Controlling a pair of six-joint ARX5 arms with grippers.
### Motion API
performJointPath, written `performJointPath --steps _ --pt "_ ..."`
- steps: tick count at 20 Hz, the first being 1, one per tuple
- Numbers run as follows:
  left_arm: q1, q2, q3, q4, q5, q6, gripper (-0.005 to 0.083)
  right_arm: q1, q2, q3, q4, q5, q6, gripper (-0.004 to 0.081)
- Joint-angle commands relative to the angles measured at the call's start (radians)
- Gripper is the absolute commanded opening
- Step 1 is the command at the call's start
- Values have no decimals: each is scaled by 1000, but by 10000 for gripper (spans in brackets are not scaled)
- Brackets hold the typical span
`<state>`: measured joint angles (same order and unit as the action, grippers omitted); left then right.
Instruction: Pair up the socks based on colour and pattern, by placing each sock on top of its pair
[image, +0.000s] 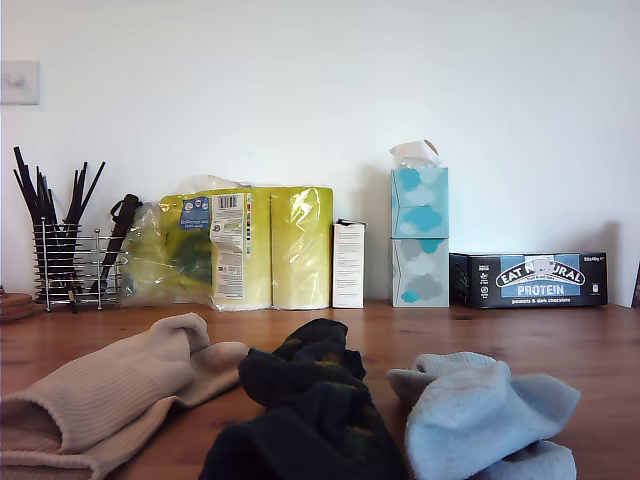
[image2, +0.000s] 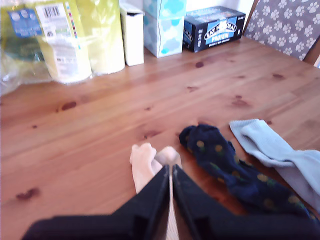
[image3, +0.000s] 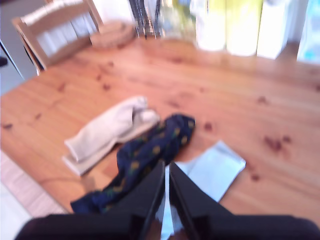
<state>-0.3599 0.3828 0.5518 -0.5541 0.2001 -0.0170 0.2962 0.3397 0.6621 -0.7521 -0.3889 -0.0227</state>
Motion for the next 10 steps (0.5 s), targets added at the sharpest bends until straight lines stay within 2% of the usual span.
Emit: performJointPath --steps 1,10 --pt "-1 -3 -13 -8 1 -2 -19 5 5 -14 -5 -2 6 -12" --pt "-1 -3 -13 -7 1 -2 -19 5 11 -14 -9 -2 6 -12"
